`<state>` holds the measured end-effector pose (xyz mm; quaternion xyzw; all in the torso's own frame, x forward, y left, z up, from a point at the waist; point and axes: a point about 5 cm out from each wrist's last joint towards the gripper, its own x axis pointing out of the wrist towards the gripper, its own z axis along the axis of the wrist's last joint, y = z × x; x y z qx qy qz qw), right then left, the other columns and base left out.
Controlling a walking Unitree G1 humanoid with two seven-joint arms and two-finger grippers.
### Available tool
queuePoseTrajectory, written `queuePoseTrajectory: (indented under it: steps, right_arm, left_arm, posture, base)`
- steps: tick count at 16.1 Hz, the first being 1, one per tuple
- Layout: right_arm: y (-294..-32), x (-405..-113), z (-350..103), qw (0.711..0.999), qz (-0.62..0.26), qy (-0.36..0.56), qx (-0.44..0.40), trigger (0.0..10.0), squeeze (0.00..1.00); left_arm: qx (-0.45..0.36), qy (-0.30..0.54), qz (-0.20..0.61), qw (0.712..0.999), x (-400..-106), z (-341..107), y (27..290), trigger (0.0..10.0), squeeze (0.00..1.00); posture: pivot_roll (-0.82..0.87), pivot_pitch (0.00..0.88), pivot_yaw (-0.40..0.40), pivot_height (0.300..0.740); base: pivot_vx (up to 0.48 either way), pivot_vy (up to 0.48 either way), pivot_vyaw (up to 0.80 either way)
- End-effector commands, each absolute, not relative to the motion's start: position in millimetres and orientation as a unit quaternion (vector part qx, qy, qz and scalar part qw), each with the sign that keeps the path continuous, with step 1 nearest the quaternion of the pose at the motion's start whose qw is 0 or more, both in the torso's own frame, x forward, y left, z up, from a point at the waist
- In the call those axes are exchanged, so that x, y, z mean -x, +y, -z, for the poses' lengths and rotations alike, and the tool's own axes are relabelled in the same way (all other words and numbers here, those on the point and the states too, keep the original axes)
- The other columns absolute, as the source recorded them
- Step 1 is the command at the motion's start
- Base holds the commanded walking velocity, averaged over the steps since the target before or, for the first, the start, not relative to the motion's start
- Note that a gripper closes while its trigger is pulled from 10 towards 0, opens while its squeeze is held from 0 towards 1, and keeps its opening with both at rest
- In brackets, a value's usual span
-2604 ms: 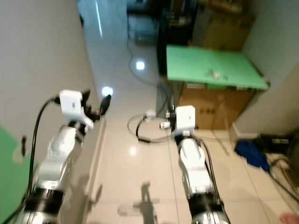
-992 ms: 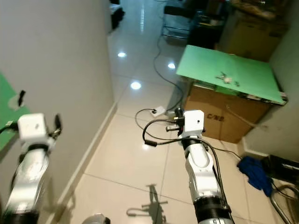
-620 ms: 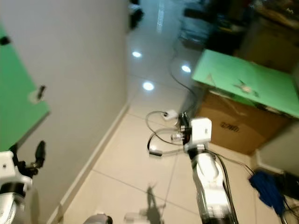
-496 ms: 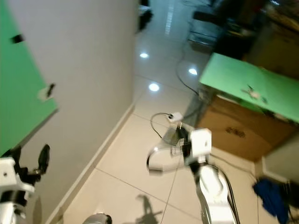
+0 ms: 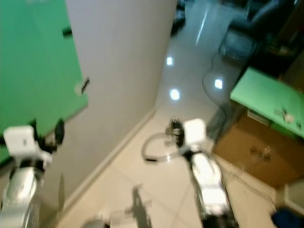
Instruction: Hang keys on a hook
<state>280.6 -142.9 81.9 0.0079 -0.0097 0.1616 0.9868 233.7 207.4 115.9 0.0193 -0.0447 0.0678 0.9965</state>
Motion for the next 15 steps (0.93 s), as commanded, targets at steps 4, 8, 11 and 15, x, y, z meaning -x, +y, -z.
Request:
queuePoseTrajectory:
  steps: [4, 8, 11, 15]
  right_arm:
    - [-152.8, -287.5, -83.8, 0.991, -0.132, -0.012, -0.014, 10.0, 0.19]
    - [-151.7, -289.9, -84.6, 0.991, -0.134, -0.012, -0.017, 10.0, 0.19]
    - [-147.6, -294.8, -90.8, 0.99, -0.137, -0.025, -0.015, 10.0, 0.19]
    - [-139.5, -299.3, -92.7, 0.988, -0.151, -0.029, -0.015, 10.0, 0.19]
  left_arm:
    - [-0.007, -0.025, -0.054, 0.998, -235.5, -112.1, 195.5, 10.0, 0.0]
    - [-0.012, -0.027, -0.039, 0.999, -240.2, -114.6, 186.9, 10.0, 0.0]
    - [-0.041, -0.032, -0.035, 0.998, -243.0, -114.2, 187.0, 10.0, 0.0]
    - [-0.051, -0.043, -0.058, 0.996, -255.7, -119.0, 197.6, 10.0, 0.0]
  posture:
    - [-0.03, 0.029, -0.068, 0.74]
    - [-0.03, 0.029, -0.065, 0.74]
    - [-0.02, 0.029, -0.068, 0.74]
    - [0.0, 0.029, -0.077, 0.74]
  base:
    - [-0.072, 0.084, 0.6]
    - [-0.391, 0.282, 0.58]
    - [-0.43, 0.086, 0.58]
    - [-0.115, 0.0, 0.58]
